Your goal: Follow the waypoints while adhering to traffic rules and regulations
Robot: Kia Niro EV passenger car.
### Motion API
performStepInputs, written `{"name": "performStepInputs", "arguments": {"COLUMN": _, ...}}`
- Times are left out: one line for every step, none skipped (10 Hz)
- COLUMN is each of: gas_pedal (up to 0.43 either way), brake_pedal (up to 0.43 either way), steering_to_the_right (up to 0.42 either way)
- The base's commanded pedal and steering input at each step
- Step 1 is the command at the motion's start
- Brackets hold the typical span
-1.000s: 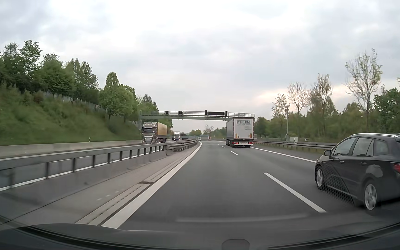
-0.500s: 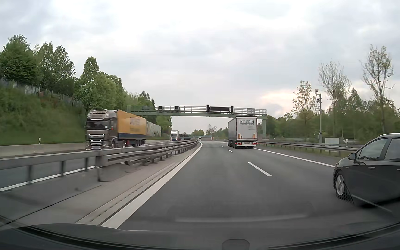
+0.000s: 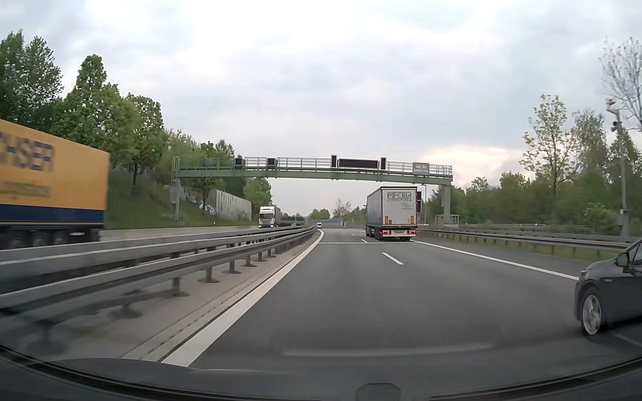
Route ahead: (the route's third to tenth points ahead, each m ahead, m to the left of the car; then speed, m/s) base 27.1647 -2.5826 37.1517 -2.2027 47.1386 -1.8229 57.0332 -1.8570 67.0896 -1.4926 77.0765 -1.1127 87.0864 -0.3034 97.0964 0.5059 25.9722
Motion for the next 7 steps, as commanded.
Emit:
{"name": "performStepInputs", "arguments": {"gas_pedal": 0.228, "brake_pedal": 0.000, "steering_to_the_right": -0.003}}
{"name": "performStepInputs", "arguments": {"gas_pedal": 0.240, "brake_pedal": 0.000, "steering_to_the_right": -0.003}}
{"name": "performStepInputs", "arguments": {"gas_pedal": 0.240, "brake_pedal": 0.000, "steering_to_the_right": -0.004}}
{"name": "performStepInputs", "arguments": {"gas_pedal": 0.240, "brake_pedal": 0.000, "steering_to_the_right": -0.005}}
{"name": "performStepInputs", "arguments": {"gas_pedal": 0.240, "brake_pedal": 0.000, "steering_to_the_right": -0.005}}
{"name": "performStepInputs", "arguments": {"gas_pedal": 0.228, "brake_pedal": 0.000, "steering_to_the_right": -0.006}}
{"name": "performStepInputs", "arguments": {"gas_pedal": 0.228, "brake_pedal": 0.000, "steering_to_the_right": -0.006}}
